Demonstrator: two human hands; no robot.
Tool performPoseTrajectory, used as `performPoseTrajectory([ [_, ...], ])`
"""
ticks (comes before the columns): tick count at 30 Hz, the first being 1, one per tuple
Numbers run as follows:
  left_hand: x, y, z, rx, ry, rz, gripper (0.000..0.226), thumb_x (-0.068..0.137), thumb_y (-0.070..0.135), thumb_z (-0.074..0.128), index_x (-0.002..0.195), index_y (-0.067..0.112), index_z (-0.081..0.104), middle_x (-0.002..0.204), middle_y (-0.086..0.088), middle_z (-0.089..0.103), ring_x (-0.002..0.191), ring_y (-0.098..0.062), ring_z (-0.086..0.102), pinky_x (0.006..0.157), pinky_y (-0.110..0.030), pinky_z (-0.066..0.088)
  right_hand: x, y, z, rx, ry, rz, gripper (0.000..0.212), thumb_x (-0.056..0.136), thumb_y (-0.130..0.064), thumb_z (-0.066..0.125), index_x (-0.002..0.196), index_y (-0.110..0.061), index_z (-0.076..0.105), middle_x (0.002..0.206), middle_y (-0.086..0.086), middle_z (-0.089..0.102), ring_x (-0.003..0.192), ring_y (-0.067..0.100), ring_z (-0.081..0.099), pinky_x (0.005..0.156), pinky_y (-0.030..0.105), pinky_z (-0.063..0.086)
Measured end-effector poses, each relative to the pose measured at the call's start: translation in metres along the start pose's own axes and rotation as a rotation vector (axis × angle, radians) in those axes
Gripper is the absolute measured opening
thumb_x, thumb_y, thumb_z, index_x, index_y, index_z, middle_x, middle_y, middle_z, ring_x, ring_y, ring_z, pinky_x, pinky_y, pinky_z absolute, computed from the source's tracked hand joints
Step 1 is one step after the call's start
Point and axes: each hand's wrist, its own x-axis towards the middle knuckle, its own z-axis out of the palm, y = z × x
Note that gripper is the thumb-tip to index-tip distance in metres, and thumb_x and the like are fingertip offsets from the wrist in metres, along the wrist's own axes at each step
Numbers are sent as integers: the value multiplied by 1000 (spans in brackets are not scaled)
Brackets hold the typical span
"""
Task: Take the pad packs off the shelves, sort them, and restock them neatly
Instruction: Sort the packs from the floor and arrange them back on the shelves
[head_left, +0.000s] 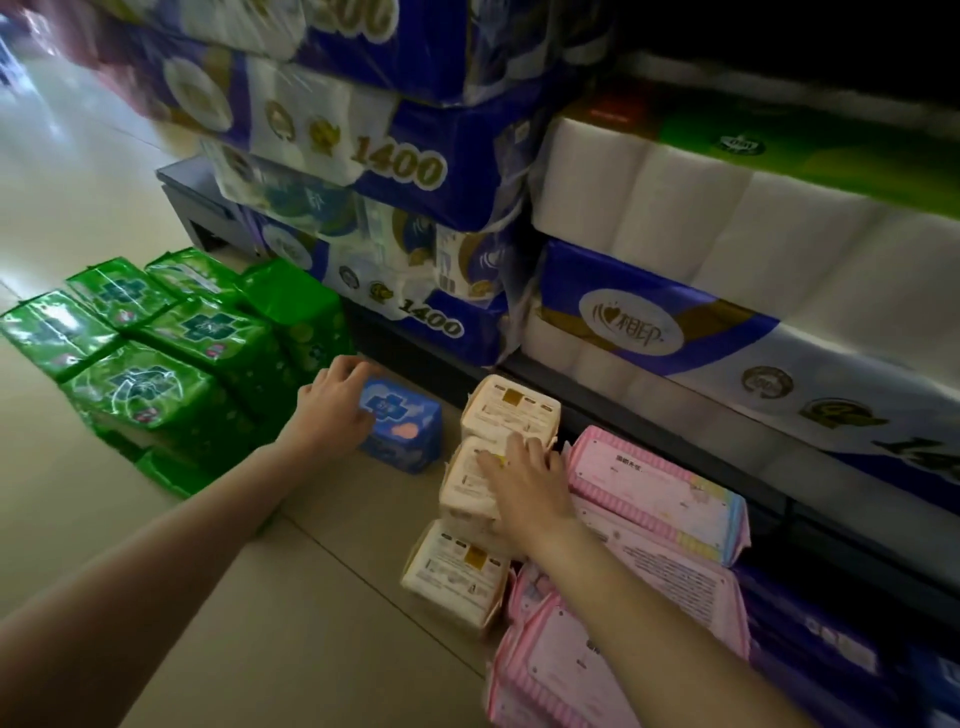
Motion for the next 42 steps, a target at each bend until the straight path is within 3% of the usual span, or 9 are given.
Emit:
performPoseTrajectory([
  [5,3,29,2,14,-50,65,55,88,14,55,138,18,34,144,-7,28,131,-27,32,103,-43,30,4,8,-49,-28,-13,-35,60,85,-52,57,136,-25,41,146,12,25,135,34,20,109,53,15],
  [9,23,59,-23,-34,66,183,53,87,12,54,137,21,37,143,-4,30,129,-25,34,103,-42,31,-2,44,-135,210,361,-77,32,90,-34,56,120,-24,54,129,4,41,121,23,36,99,38,36],
  [17,87,152,-177,-78,655,574,33,75,5,51,107,7,57,102,-11,55,89,-22,51,73,-39,45,-70,111,-309,179,970,-179,16,90,-20,58,104,-16,64,114,-4,46,105,9,36,83,12,20],
  [22,97,197,-281,-69,935,788,27,75,15,40,100,14,50,91,-5,52,82,-17,44,70,-27,33,-85,130,-389,132,1220,-228,7,88,-13,60,91,-16,66,102,-4,51,98,7,39,85,15,26],
  [25,115,211,-324,-34,945,714,37,78,20,43,114,16,51,107,-6,53,93,-22,50,76,-31,33,-68,133,-428,54,1113,-177,13,89,-21,58,101,-22,63,112,-6,47,109,12,40,100,30,32],
  [29,153,225,-352,-38,757,532,53,90,19,50,141,25,33,137,1,40,119,-23,43,97,-39,30,-39,146,-466,63,869,-37,40,90,-28,57,129,-27,47,139,-3,36,125,18,40,105,37,34],
  [36,203,242,-384,43,704,495,59,92,22,50,145,26,24,143,5,37,131,-14,34,108,-32,18,45,168,-530,252,736,-72,76,86,-26,65,148,-16,22,152,5,27,138,23,30,111,40,30],
  [39,220,242,-391,152,714,482,66,92,24,51,148,24,16,152,7,25,140,-10,20,113,-30,8,89,158,-540,244,677,-59,72,86,-26,64,147,-15,27,150,5,30,136,23,32,110,38,31],
  [42,242,246,-390,225,655,495,72,93,21,51,150,23,6,157,6,13,144,-11,7,115,-32,4,109,156,-543,187,720,-10,47,88,-27,61,132,-16,46,132,6,51,118,24,51,92,33,44],
])
